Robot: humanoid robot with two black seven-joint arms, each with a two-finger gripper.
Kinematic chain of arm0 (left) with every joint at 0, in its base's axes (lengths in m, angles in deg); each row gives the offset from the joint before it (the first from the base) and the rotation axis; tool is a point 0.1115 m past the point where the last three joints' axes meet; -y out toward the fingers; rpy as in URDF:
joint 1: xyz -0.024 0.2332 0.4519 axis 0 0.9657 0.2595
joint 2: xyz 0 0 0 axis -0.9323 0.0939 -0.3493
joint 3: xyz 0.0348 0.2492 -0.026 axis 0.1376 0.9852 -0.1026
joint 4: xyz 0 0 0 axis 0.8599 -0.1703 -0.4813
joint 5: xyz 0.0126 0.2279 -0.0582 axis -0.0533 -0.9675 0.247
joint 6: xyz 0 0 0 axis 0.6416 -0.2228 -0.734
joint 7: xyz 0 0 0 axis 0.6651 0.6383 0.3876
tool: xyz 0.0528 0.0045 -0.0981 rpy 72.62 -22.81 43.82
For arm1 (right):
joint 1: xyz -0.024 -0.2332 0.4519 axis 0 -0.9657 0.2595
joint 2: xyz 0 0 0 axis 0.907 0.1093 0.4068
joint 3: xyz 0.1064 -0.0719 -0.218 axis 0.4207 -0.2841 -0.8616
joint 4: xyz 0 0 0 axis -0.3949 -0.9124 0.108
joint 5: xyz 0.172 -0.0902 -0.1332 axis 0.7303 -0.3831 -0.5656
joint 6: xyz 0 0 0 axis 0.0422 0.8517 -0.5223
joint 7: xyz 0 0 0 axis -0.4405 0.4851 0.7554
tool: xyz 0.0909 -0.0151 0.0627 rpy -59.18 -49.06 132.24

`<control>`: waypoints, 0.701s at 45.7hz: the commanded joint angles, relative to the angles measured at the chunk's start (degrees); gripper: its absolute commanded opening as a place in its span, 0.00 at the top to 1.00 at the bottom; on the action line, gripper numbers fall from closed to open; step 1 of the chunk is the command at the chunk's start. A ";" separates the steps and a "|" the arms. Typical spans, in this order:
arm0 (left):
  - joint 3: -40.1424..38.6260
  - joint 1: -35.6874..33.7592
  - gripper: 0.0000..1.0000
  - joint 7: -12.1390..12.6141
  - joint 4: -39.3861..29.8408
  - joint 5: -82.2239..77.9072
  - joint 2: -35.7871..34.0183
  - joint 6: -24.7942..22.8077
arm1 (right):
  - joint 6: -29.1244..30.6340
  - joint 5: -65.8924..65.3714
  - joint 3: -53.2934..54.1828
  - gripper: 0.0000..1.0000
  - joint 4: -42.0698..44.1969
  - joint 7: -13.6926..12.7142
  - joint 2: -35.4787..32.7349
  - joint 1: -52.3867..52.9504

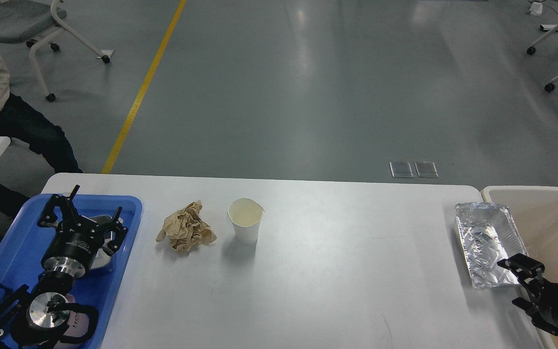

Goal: Tidy desktop
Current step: 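Reach the right gripper to the edge of the foil-covered tray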

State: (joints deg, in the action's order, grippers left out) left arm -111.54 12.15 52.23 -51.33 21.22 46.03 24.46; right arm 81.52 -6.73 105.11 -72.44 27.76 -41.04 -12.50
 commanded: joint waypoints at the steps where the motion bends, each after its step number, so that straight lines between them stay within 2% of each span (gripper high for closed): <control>1: 0.00 0.01 0.04 0.00 -0.02 0.00 -0.02 0.00 | 0.07 0.89 -0.10 0.00 2.31 0.08 0.97 0.25; 13: 0.00 0.01 0.04 0.00 -0.10 0.00 0.07 0.00 | -0.20 0.89 -0.19 0.00 2.49 0.17 1.41 1.21; 17: 0.17 0.01 0.04 0.00 -0.02 0.00 0.07 0.00 | -0.28 0.45 -0.28 0.06 2.49 0.25 1.67 1.30; 24: 1.05 -0.08 0.04 -0.09 -0.10 0.00 -0.19 0.96 | -0.72 -0.69 -3.87 0.28 2.66 0.69 2.37 2.53; 29: 1.05 -0.08 0.04 -0.09 -0.11 0.00 -0.28 1.14 | -0.72 -0.52 -5.81 0.54 3.54 0.78 2.37 3.59; 32: 1.05 -0.08 0.04 -0.09 -0.11 0.00 -0.28 1.14 | -0.72 -0.52 -5.81 0.57 3.98 0.87 2.46 3.76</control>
State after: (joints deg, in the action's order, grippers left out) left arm -110.50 12.07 52.21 -51.42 21.22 45.80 25.53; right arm 80.82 -7.33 100.01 -69.31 28.46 -38.70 -9.27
